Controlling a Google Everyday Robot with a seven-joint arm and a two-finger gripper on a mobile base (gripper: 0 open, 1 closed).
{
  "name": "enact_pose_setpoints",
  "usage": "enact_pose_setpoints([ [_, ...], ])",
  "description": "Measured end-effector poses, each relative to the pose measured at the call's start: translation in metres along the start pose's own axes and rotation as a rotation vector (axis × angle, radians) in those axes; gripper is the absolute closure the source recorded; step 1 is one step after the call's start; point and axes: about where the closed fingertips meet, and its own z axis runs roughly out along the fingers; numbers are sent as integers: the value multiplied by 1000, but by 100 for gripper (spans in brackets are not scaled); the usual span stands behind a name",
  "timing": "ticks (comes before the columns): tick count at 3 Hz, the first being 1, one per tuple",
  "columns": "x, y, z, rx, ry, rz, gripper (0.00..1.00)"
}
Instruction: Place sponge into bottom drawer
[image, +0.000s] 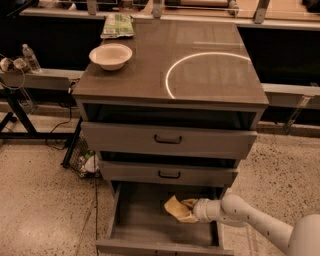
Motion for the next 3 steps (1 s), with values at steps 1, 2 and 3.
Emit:
enact_pose_setpoints([
  [1, 10, -4, 6, -2, 12, 8, 31],
  [2, 16, -5, 6, 1, 22, 15, 8],
  [3, 20, -5, 5, 3, 26, 27, 0],
])
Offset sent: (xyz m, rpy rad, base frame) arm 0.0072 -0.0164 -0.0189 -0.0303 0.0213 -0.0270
